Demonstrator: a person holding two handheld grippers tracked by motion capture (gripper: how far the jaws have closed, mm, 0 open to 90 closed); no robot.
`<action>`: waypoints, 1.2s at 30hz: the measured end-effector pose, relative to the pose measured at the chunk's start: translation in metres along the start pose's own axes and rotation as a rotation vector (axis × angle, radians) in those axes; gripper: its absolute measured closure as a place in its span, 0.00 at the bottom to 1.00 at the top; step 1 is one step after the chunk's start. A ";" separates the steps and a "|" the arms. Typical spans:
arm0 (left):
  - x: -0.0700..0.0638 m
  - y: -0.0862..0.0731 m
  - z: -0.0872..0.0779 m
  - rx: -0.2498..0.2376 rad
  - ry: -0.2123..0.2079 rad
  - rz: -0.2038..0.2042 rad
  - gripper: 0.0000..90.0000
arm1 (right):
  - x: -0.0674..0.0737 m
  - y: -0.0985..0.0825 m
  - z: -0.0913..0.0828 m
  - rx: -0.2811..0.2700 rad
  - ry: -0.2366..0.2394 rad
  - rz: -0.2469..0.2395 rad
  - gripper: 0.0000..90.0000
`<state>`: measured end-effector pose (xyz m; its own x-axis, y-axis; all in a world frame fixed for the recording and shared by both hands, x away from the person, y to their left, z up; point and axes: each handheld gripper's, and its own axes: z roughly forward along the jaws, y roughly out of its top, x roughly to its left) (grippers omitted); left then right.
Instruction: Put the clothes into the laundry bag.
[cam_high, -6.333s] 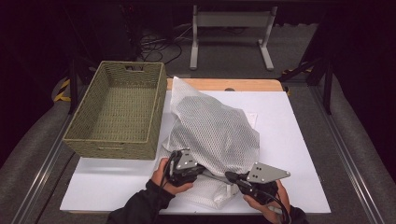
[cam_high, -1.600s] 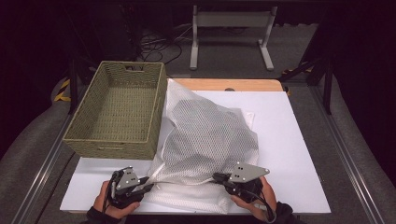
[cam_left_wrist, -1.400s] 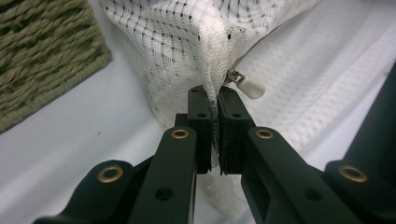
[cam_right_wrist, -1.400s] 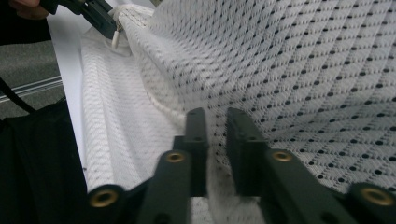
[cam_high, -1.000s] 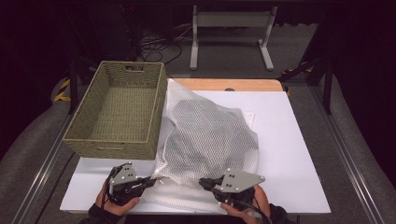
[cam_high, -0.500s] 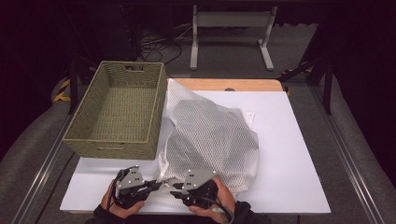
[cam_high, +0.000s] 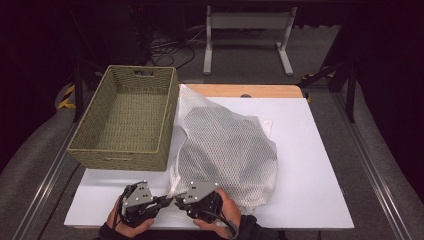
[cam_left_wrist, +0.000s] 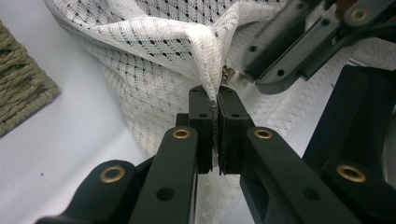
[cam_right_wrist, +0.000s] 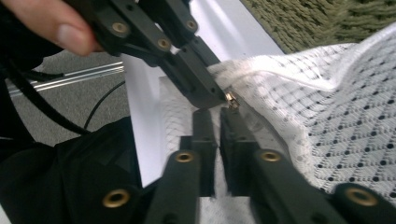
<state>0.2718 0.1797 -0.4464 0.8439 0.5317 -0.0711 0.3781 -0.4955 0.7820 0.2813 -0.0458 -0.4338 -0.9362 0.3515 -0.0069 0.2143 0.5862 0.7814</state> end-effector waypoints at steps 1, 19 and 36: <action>0.000 0.000 0.000 0.003 0.001 0.001 0.96 | 0.000 -0.001 0.001 0.004 -0.004 0.008 0.86; -0.003 0.001 0.002 0.019 -0.011 0.017 0.96 | -0.002 -0.006 0.005 -0.008 -0.009 0.010 0.93; 0.000 -0.003 0.001 0.009 -0.010 0.024 0.96 | 0.000 -0.006 0.006 0.010 -0.041 -0.007 0.96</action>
<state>0.2715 0.1802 -0.4495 0.8565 0.5128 -0.0585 0.3612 -0.5145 0.7777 0.2819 -0.0446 -0.4422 -0.9257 0.3764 -0.0382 0.2105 0.5963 0.7747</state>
